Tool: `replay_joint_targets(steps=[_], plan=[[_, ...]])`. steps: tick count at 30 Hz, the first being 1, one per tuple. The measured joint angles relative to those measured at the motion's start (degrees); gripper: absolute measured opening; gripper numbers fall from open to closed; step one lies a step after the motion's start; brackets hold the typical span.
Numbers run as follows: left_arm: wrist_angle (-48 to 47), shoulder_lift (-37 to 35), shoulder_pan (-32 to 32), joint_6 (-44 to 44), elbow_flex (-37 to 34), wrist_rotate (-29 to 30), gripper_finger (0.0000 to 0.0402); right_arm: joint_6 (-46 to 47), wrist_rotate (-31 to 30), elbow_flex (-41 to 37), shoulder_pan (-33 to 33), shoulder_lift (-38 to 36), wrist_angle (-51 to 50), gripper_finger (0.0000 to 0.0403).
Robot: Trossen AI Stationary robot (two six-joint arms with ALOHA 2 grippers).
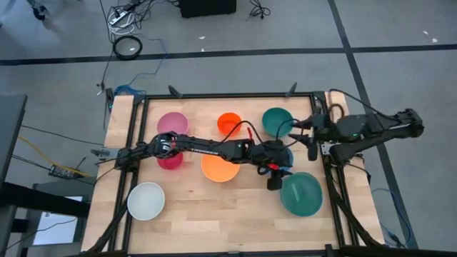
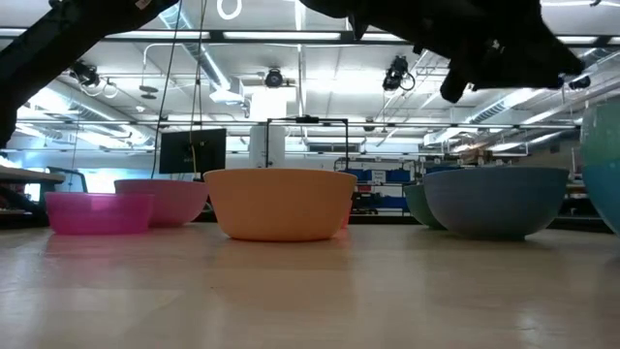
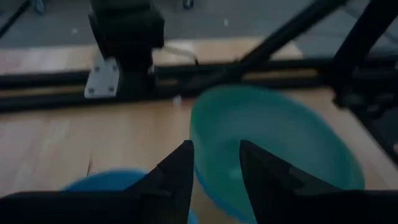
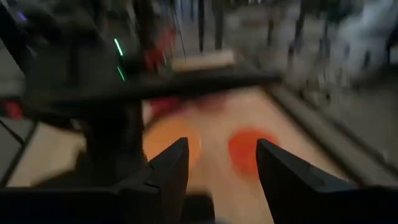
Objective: Nest bowls inside each other
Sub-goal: Stack the green bowl into the light blue bowl
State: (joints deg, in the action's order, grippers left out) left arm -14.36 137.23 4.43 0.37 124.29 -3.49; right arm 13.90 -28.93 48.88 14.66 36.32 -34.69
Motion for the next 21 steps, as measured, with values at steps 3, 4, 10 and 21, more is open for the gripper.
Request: replay_joint_targets(steps=[3, 4, 10, 21], plan=[[-2.61, 0.0, 0.0, 0.66, 0.0, 0.01, 0.0139, 6.21, 0.02, -0.04, 0.0, 2.97, -6.22, 0.0175], [-3.28, 0.0, 0.1, 0.69, 0.0, 0.01, 0.0139, 7.93, 0.03, -0.07, 0.0, 4.02, -7.74, 0.0175], [-11.41, -0.82, 0.28, 2.73, 0.02, 0.52, 0.0139, 15.94, 2.84, -0.07, 1.93, 9.75, -13.61, 0.0175], [-48.07, -4.34, -0.55, 8.07, 9.85, 6.45, 0.0138, 36.15, 1.86, -0.07, 10.19, 9.25, -28.19, 0.017]])
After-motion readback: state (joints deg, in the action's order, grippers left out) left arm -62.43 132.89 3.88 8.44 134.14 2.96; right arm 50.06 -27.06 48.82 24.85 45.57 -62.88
